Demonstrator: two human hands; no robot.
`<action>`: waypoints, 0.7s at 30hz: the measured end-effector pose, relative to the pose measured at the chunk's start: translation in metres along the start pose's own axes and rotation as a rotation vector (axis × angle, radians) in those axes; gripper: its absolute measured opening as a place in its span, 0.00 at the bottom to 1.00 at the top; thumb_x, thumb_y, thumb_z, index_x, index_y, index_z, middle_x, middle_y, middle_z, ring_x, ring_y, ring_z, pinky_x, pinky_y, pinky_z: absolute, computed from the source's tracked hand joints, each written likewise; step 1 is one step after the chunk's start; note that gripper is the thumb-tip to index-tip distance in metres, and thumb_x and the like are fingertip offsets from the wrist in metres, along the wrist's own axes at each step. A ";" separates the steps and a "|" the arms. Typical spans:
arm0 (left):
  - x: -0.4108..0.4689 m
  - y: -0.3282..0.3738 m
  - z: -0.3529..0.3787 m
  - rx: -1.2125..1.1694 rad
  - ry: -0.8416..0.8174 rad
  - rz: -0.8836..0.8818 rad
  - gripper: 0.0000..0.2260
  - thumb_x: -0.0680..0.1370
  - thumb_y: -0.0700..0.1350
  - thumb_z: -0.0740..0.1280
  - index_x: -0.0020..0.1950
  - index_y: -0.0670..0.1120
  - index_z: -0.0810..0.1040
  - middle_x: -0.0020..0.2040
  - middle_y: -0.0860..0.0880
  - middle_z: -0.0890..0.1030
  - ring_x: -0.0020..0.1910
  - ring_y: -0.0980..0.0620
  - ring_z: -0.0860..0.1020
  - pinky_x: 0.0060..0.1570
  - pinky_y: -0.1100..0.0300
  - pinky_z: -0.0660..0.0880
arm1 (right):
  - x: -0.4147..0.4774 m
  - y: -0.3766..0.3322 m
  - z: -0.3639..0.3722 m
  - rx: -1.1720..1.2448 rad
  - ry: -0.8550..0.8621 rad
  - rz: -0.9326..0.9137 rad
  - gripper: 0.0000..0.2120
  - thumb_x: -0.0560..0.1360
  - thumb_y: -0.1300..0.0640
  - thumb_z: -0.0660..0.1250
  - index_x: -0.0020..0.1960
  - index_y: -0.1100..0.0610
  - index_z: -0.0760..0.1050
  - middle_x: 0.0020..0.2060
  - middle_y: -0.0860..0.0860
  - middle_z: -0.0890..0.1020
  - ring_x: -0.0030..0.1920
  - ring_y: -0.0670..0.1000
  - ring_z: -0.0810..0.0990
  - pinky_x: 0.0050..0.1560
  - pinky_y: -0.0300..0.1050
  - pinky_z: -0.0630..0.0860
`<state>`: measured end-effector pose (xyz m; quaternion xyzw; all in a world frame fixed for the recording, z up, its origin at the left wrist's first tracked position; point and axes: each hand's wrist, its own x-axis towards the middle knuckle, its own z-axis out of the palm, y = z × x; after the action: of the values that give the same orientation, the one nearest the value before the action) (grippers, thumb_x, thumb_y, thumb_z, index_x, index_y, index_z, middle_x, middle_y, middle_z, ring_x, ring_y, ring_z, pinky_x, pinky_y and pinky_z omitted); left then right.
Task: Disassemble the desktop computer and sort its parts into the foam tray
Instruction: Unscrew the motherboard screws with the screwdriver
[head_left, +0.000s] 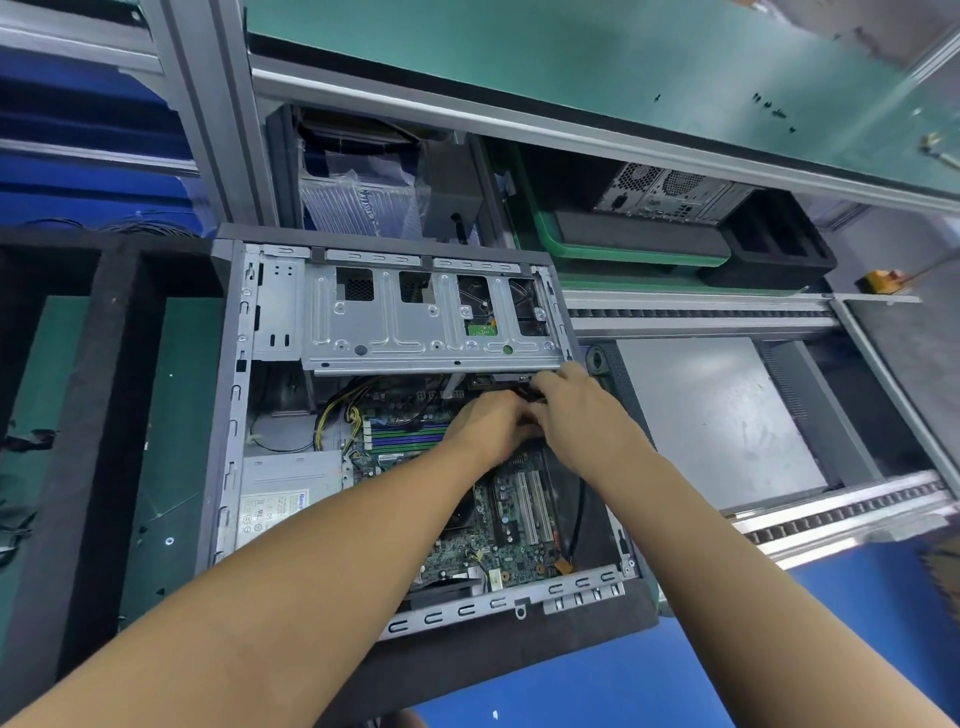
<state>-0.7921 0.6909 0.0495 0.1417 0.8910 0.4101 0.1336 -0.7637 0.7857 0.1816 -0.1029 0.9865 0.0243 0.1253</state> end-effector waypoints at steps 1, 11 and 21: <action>0.000 0.000 0.000 -0.003 0.007 -0.007 0.05 0.76 0.51 0.69 0.46 0.52 0.83 0.40 0.51 0.80 0.46 0.44 0.80 0.41 0.57 0.70 | -0.001 0.000 0.000 0.030 0.105 0.038 0.11 0.82 0.53 0.62 0.58 0.61 0.71 0.55 0.57 0.70 0.49 0.59 0.79 0.43 0.51 0.75; 0.006 -0.004 0.005 0.003 0.027 -0.039 0.07 0.76 0.54 0.70 0.48 0.54 0.85 0.45 0.50 0.83 0.45 0.47 0.80 0.41 0.57 0.72 | 0.009 -0.001 -0.016 -0.011 0.008 0.203 0.14 0.80 0.50 0.66 0.55 0.61 0.76 0.51 0.60 0.78 0.52 0.63 0.81 0.40 0.46 0.69; 0.004 -0.006 0.004 0.054 -0.009 0.053 0.08 0.81 0.50 0.65 0.56 0.53 0.82 0.53 0.46 0.83 0.52 0.43 0.79 0.44 0.55 0.73 | 0.010 0.005 -0.021 -0.037 -0.036 0.023 0.14 0.78 0.65 0.65 0.62 0.57 0.78 0.59 0.55 0.73 0.57 0.55 0.77 0.49 0.43 0.73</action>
<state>-0.7957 0.6915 0.0419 0.1704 0.8971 0.3886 0.1227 -0.7793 0.7869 0.2000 -0.0934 0.9846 0.0458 0.1408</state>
